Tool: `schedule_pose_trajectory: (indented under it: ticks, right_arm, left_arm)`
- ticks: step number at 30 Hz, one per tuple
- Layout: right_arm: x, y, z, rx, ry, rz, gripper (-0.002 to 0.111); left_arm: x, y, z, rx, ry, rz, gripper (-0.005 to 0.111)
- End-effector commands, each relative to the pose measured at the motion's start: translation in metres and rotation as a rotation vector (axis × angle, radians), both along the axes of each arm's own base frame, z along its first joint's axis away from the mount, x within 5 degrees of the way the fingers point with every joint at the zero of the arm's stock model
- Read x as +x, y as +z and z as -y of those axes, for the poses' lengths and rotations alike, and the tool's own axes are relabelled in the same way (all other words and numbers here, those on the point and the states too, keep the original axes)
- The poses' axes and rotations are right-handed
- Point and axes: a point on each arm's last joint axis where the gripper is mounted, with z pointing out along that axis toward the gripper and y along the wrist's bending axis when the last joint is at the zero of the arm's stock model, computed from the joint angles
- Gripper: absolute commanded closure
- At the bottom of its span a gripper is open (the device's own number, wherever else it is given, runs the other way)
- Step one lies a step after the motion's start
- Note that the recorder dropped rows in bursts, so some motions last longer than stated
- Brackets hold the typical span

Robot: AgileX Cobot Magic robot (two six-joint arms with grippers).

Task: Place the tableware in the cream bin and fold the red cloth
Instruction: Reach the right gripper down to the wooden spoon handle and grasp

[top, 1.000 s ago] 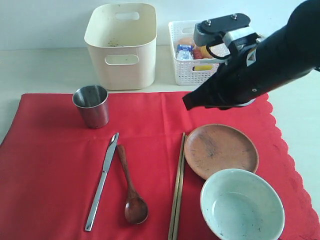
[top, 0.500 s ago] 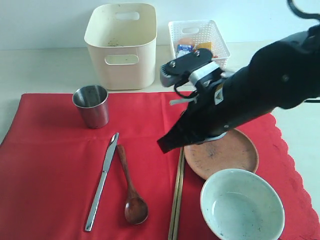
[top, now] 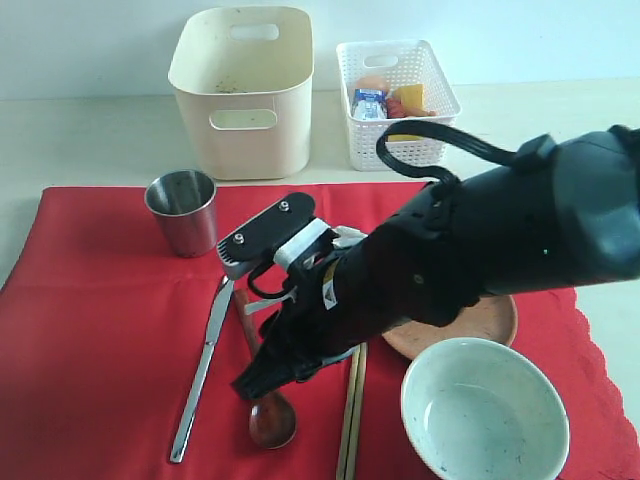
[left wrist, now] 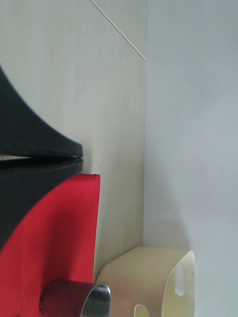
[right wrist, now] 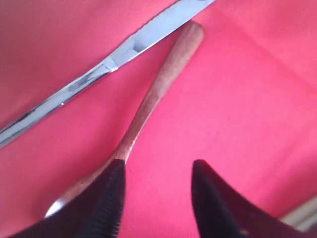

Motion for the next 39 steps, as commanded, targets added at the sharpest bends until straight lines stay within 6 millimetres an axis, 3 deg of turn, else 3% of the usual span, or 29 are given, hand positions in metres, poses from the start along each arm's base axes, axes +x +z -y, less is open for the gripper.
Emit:
schedule_pose_trajectory:
  ticks: [1, 10, 15, 20, 28, 39]
  right_arm:
    - [0.010, 0.000, -0.016, 0.000, 0.006, -0.003, 0.058]
    - [0.013, -0.012, -0.041, -0.053, 0.062, -0.038, 0.058]
    - [0.017, -0.029, -0.046, -0.097, 0.076, -0.058, 0.058]
    - [0.017, -0.031, -0.042, -0.156, 0.122, -0.048, 0.059]
    - [0.019, -0.024, -0.040, -0.177, 0.130, -0.008, 0.107]
    - [0.021, 0.018, -0.036, -0.128, 0.166, 0.103, 0.108]
  left_arm:
    - [0.000, 0.001, 0.000, -0.007, 0.001, 0.009, 0.107]
    - [0.000, 0.001, 0.000, -0.007, 0.001, 0.009, 0.107]
    - [0.000, 0.001, 0.000, -0.007, 0.001, 0.009, 0.107]
    - [0.000, 0.001, 0.000, -0.007, 0.001, 0.009, 0.107]
    - [0.000, 0.001, 0.000, -0.007, 0.001, 0.009, 0.107]
    - [0.000, 0.001, 0.000, -0.007, 0.001, 0.009, 0.107]
